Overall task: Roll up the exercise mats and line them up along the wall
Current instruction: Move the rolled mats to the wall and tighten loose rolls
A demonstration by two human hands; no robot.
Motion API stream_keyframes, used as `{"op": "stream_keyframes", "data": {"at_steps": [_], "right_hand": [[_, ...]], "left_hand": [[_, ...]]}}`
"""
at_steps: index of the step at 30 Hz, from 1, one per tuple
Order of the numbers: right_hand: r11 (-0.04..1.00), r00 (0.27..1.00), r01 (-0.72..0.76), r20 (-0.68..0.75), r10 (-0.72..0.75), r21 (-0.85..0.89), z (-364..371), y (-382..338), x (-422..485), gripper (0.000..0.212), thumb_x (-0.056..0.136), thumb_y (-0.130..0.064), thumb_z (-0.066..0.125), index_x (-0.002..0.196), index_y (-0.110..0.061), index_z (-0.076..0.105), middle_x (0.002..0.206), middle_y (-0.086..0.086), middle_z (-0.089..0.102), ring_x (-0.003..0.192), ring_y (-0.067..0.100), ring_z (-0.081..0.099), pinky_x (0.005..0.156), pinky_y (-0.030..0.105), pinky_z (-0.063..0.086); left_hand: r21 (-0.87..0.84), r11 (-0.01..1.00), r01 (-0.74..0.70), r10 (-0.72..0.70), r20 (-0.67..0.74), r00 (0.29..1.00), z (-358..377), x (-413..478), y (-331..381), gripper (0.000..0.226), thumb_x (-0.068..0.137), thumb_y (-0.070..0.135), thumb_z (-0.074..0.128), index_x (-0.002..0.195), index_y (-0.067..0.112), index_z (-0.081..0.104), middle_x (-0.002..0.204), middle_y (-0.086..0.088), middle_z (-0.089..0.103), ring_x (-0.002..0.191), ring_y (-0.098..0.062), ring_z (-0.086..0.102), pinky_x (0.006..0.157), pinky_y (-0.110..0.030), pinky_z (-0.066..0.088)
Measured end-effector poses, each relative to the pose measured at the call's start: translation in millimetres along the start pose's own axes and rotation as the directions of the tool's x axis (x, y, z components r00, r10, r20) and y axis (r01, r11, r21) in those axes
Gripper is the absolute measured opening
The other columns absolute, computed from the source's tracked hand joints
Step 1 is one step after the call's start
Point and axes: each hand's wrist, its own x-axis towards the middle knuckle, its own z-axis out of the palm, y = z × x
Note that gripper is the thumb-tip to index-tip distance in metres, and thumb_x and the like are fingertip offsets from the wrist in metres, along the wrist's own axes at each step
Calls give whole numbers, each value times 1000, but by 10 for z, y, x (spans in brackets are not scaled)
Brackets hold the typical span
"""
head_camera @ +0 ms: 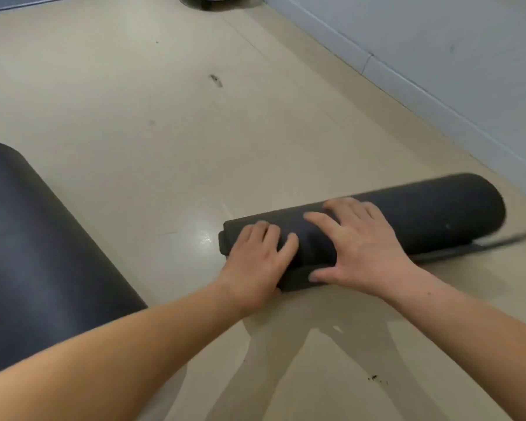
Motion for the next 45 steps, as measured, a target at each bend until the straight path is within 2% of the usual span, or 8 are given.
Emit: {"op": "stream_keyframes", "data": {"at_steps": [5, 10, 15, 22, 29, 32, 35, 45], "right_hand": [[995, 906, -43, 415, 78, -92, 222, -21, -89, 145, 63, -85, 71, 149, -46, -40, 168, 15, -28, 156, 39, -21, 127, 58, -1], [999, 959, -26, 282, 33, -31, 266, -31, -142, 110, 75, -80, 61, 160, -52, -5, 166, 14, 23, 149, 35, 25, 118, 48, 29], [996, 965, -6, 261, 29, -89, 313, -35, -97, 128, 57, -86, 60, 160, -51, -7, 141, 6, 37, 125, 29, 36, 104, 46, 35], [999, 936, -39, 350, 48, -31, 374, -36, -32, 137, 59, -87, 65, 148, -57, -35, 166, 13, -31, 155, 43, -21, 122, 69, -3], [1000, 939, -20, 345, 13, 16, 391, 18, -20, 132, 57, -89, 59, 148, -59, -32, 171, 14, -4, 157, 36, 2, 123, 62, 11], [1000, 940, -14, 341, 9, 11, 371, 37, -13, 131, 57, -90, 58, 149, -60, -30, 171, 14, 2, 156, 35, 7, 123, 60, 15], [1000, 946, -3, 325, -2, 14, 350, 11, -64, 129, 59, -90, 59, 151, -59, -27, 170, 16, 8, 156, 37, 12, 122, 60, 20], [999, 886, -47, 461, 49, -15, 179, 377, -374, 134, 57, -92, 63, 154, -56, -22, 172, 4, 2, 157, 31, 5, 125, 56, 13]], "left_hand": [[179, 972, -154, 188, -194, 963, 406, -210, -149, 94, 58, 16, 89, 143, 9, 50, 135, -31, 57, 130, -48, 48, 116, -57, 41], [-288, 951, -114, 24, -299, 954, 264, -326, -333, 71, 76, 39, 86, 138, 18, 60, 140, -10, 56, 134, -31, 48, 113, -51, 46], [-618, 431, 657, -574, 374, 729, -31, -229, -491, 90, 73, 63, 84, 139, 21, 42, 143, -4, 52, 136, -29, 50, 110, -47, 49], [-774, 188, 604, -618, 385, 686, 43, -377, -227, 57, 86, 47, 79, 131, 28, 51, 122, 11, 64, 108, -17, 62, 92, -37, 56], [-816, 50, 577, -586, 443, 678, 29, -319, -220, 51, 85, 40, 84, 126, 25, 58, 119, 9, 67, 105, -14, 65, 94, -38, 59], [-645, 423, 637, -558, 368, 743, -35, -272, -295, 70, 84, 56, 77, 138, 23, 47, 135, 2, 59, 125, -22, 57, 104, -44, 52], [-357, 852, 384, -360, 134, 923, -152, -142, -205, 120, 82, 63, 73, 165, 23, -4, 174, -14, -9, 161, -35, -12, 131, -52, 5], [-64, 992, 108, -98, 131, 986, 241, -453, 383, 127, 74, 64, 84, 162, 15, 7, 162, -22, 32, 147, -41, 18, 125, -55, 14]]}}
